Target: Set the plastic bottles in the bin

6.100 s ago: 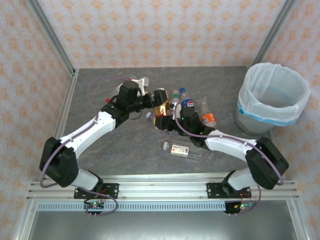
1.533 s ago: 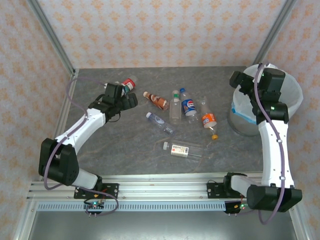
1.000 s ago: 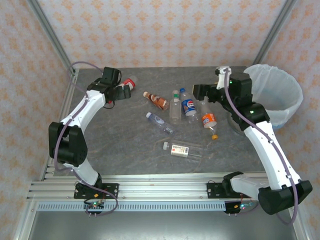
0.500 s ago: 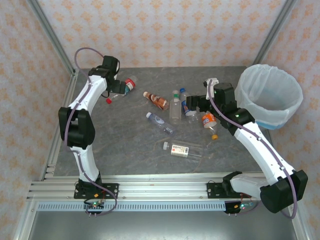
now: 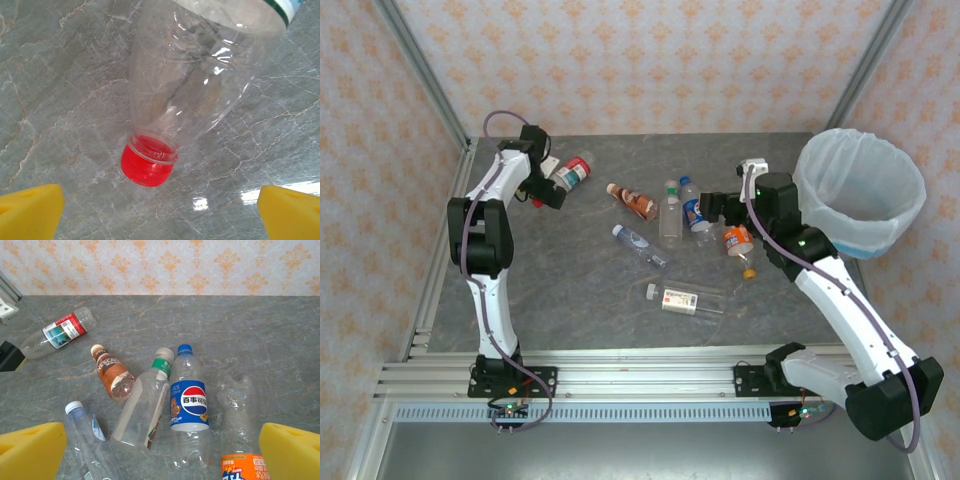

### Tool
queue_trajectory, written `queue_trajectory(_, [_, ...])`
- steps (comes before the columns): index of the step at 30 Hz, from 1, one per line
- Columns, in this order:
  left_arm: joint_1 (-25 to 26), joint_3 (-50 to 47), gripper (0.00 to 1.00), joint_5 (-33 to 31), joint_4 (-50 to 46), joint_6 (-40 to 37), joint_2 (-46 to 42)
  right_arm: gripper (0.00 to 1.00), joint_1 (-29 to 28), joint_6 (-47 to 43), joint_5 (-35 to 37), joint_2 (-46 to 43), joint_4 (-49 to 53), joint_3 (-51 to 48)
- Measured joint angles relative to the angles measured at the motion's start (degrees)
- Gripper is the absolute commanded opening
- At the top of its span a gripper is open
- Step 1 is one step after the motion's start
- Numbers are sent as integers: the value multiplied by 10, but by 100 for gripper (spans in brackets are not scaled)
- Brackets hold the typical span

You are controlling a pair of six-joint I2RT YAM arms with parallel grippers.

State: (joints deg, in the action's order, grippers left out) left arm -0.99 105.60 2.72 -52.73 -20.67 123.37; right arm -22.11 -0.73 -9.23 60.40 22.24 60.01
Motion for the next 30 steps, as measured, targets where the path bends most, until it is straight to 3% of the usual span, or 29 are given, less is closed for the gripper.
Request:
queue_trajectory(16, [-22,33,95,87,9,-65,71,99,0,0,18,-6,0,-7])
queue_trajectory(25, [-23,62,74,103,14,-63,99,99,0,2,20,-6,0,-7])
queue_trajectory(30, [-23,64,55,110,16,-56,110,99,0,2,21,-6,0,-7])
